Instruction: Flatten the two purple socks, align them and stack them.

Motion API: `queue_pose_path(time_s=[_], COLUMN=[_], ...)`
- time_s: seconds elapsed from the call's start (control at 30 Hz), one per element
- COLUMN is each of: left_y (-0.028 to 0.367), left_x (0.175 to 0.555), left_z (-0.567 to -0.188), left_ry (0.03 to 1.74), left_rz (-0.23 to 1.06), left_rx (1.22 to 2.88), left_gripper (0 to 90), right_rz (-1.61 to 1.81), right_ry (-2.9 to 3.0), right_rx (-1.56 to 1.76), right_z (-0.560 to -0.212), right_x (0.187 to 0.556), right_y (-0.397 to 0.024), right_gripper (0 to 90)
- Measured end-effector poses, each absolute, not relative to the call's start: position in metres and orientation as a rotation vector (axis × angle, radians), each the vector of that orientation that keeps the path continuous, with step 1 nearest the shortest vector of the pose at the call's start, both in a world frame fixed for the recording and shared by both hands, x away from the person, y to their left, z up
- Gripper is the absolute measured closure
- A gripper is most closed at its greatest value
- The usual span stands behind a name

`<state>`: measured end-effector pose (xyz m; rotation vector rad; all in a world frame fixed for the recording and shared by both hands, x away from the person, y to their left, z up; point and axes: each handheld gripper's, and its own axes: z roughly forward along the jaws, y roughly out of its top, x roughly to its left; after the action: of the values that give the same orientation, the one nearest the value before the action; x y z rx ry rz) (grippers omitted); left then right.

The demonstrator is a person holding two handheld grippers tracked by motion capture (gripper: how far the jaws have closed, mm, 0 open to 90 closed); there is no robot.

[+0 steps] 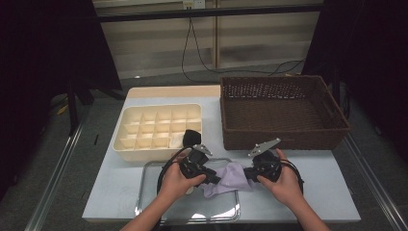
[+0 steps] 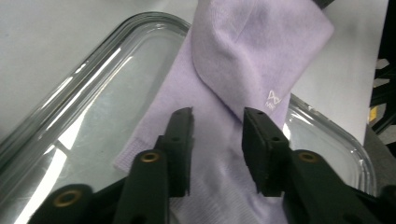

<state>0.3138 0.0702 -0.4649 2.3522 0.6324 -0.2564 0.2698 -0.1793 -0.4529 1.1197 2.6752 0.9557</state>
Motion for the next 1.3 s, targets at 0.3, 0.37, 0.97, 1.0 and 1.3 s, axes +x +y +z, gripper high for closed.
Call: queue_pose_path(time_s=[0.3, 0.37, 0.97, 1.0, 1.3], left_y=[0.071, 0.07, 0.071, 0.071, 0.07], left_x=[0.314, 0.313, 0.316, 0.315, 0.321], left_z=[-0.463, -0.463, -0.462, -0.463, -0.463], left_ry=[0.612, 0.626, 0.623, 0.642, 0.643], left_rz=[-0.225, -0.229, -0.249, -0.252, -0.201], left_rx=[2.428, 2.427, 2.438, 2.416, 2.417], left_gripper=[83.5, 84.8, 85.8, 85.9, 86.3], right_rz=[0.972, 0.973, 0.872, 0.87, 0.874], right_ry=[2.637, 2.626, 2.695, 2.692, 2.715], right_rx=[1.187, 1.197, 1.124, 1.128, 1.124], right_z=[-0.451, -0.449, -0.454, -0.456, -0.46], right_x=[0.272, 0.271, 0.264, 0.264, 0.265], right_y=[-0.19, -0.19, -0.169, -0.17, -0.175], right_gripper=[73.8, 72.7, 55.3, 55.3, 81.2])
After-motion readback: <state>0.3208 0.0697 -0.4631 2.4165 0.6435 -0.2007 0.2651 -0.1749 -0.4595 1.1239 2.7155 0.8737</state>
